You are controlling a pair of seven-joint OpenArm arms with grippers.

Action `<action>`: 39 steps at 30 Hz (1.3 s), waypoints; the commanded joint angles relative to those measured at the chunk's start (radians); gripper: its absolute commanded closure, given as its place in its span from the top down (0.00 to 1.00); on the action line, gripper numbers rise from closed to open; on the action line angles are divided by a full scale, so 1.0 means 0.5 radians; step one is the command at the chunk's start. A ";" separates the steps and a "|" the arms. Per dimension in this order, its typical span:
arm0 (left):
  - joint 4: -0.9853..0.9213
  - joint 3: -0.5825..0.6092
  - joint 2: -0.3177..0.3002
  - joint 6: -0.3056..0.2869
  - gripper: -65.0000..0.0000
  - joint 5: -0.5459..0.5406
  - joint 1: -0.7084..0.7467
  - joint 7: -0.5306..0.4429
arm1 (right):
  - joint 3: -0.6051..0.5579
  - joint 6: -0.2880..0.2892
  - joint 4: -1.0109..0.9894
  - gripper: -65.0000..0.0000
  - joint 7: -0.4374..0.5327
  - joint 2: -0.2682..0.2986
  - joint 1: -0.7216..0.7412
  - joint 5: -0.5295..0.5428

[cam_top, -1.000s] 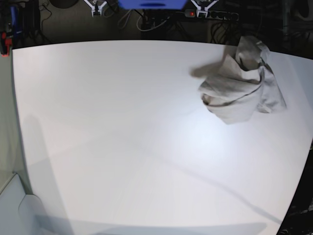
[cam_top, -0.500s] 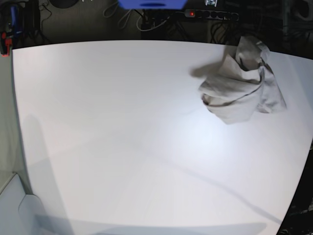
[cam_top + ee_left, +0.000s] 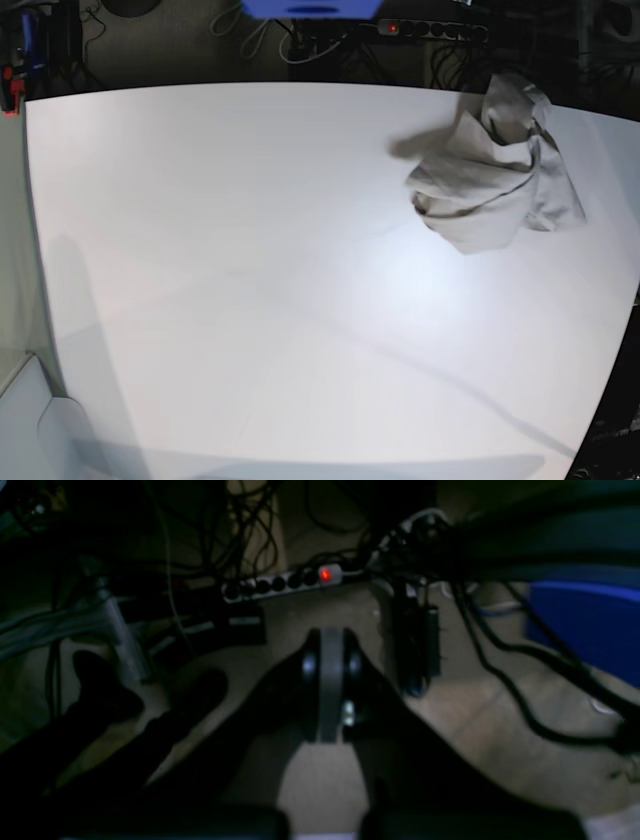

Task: Layout the t-shirt on the table in an organized manner, then fold the t-shirt properly

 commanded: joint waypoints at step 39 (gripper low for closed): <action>0.857 -0.597 0.370 -0.006 0.60 -0.053 -0.038 -0.333 | -0.019 0.010 0.940 0.00 -0.127 0.049 -0.065 0.003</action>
